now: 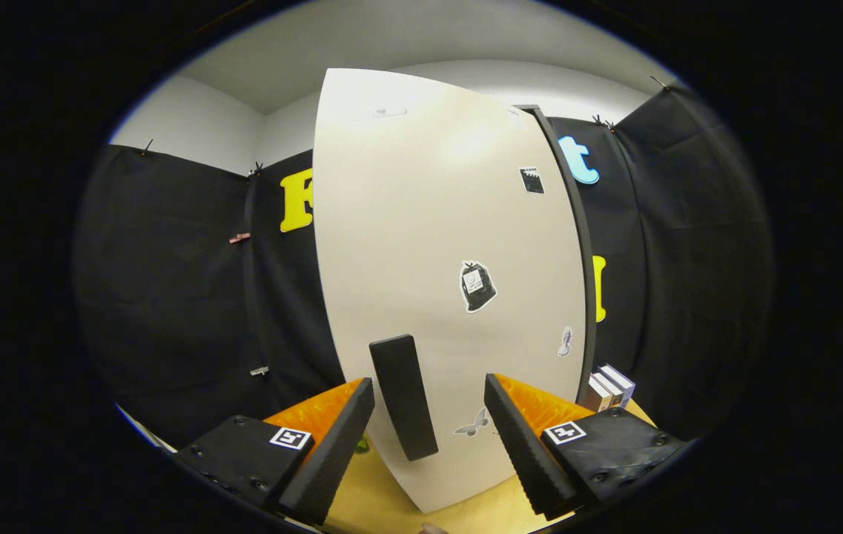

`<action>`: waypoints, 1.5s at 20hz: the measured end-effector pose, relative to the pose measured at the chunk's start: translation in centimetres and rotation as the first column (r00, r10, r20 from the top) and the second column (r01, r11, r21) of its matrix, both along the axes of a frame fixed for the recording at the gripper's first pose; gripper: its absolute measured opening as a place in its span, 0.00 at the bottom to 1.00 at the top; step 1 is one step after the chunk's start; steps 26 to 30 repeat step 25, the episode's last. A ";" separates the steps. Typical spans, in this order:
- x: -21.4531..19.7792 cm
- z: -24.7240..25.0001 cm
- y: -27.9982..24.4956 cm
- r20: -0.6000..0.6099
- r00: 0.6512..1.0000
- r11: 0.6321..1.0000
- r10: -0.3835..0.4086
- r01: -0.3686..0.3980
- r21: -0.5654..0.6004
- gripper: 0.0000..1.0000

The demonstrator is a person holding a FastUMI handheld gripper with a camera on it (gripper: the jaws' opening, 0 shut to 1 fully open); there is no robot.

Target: Open the shoe cabinet door, grab the shoes and put them into the shoe cabinet, then close the shoe cabinet door.

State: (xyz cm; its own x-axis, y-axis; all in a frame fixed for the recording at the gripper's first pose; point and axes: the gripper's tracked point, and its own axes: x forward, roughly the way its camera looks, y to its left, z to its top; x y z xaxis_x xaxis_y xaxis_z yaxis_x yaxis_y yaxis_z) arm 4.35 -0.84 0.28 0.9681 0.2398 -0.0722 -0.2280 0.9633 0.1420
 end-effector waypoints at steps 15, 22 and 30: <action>-2.4 0.8 2.7 0.029 1.000 1.000 0.002 -0.001 -0.022 0.98; -3.0 0.4 2.7 0.019 1.000 1.000 -0.006 0.006 -0.031 0.98; -3.2 0.5 2.6 0.020 1.000 0.999 -0.013 0.014 -0.035 0.98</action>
